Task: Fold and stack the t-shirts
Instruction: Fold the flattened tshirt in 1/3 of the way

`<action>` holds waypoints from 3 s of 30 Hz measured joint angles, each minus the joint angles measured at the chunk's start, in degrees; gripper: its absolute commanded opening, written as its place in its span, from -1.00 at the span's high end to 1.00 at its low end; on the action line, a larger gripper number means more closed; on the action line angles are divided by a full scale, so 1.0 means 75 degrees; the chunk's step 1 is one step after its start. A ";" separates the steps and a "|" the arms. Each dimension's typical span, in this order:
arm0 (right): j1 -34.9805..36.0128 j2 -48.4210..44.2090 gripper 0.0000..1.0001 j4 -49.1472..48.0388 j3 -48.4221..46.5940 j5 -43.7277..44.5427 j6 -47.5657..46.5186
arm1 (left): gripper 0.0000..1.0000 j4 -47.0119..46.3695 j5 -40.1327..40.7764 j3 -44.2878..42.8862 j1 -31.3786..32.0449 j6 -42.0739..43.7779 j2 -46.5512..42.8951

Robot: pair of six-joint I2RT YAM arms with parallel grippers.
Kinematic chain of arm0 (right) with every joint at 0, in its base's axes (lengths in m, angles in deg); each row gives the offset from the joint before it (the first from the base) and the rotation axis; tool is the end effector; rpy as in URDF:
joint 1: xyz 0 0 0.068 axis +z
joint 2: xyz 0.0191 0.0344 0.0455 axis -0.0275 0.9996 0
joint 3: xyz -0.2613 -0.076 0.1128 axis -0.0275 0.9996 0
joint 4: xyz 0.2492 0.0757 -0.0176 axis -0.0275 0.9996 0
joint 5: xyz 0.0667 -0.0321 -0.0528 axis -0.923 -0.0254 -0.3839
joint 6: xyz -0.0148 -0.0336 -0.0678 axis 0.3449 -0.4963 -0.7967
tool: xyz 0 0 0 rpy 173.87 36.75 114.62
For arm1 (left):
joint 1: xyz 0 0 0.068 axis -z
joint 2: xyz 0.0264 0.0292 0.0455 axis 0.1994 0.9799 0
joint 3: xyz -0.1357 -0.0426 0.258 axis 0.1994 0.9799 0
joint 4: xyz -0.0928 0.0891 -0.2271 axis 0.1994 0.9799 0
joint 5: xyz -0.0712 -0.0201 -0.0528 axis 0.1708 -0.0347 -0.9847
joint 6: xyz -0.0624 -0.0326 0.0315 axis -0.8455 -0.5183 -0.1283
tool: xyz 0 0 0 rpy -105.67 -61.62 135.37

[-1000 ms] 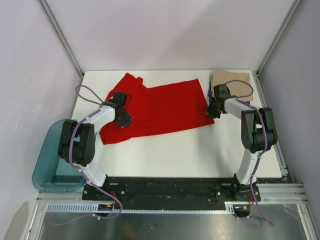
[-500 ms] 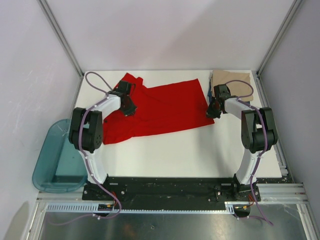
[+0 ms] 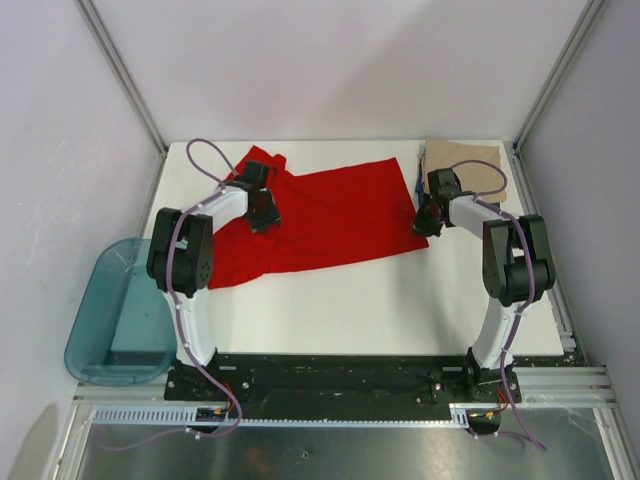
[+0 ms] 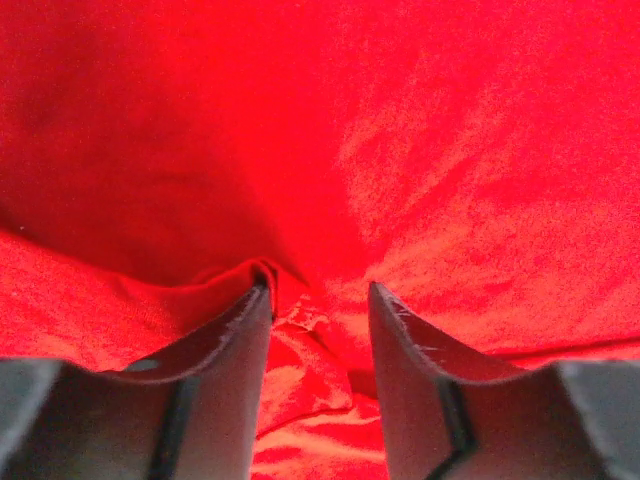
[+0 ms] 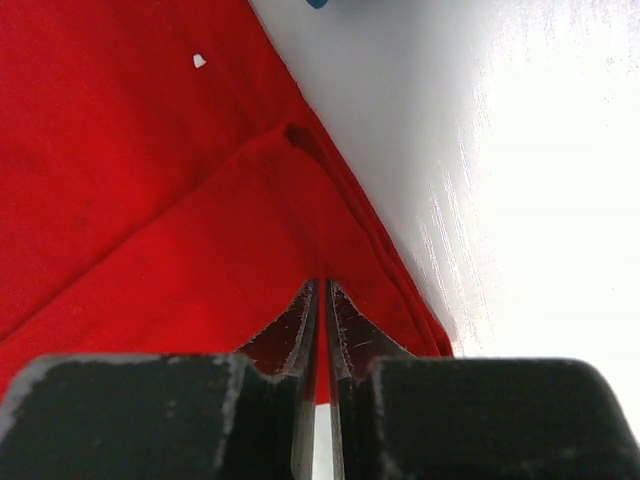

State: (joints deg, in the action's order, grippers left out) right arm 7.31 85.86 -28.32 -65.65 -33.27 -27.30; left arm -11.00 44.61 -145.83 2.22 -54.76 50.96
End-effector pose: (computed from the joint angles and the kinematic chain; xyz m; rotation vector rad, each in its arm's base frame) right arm 0.4088 0.0672 0.1609 0.4974 2.5914 0.3120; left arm 0.4265 -0.1018 0.1581 -0.4899 2.6619 -0.2082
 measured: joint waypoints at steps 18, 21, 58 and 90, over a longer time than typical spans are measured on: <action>-0.0277 -0.1641 0.38 0.0402 0.1227 0.0493 0.0195 | -0.33 0.0050 0.0414 0.2707 -0.0105 -0.0717 -0.3844; -0.0367 -0.1641 0.36 0.0332 0.1550 0.0487 0.0283 | -0.33 0.0119 0.0443 0.3092 -0.0105 -0.0816 -0.3998; -0.0860 -0.1218 1.00 -0.1148 0.2014 0.0000 0.0985 | -0.10 0.1154 0.2398 0.5581 -0.0291 -0.3340 -0.6627; -0.1244 -0.1096 1.00 -0.1198 0.1897 -0.0178 0.0743 | 0.57 0.1387 0.3357 0.4642 -0.0344 -0.3089 -0.4864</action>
State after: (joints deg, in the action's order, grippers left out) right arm -2.02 77.64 -37.31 -51.42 -34.60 -21.73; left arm -0.60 69.79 -111.01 -0.36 -77.93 14.48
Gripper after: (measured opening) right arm 0.020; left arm 0.083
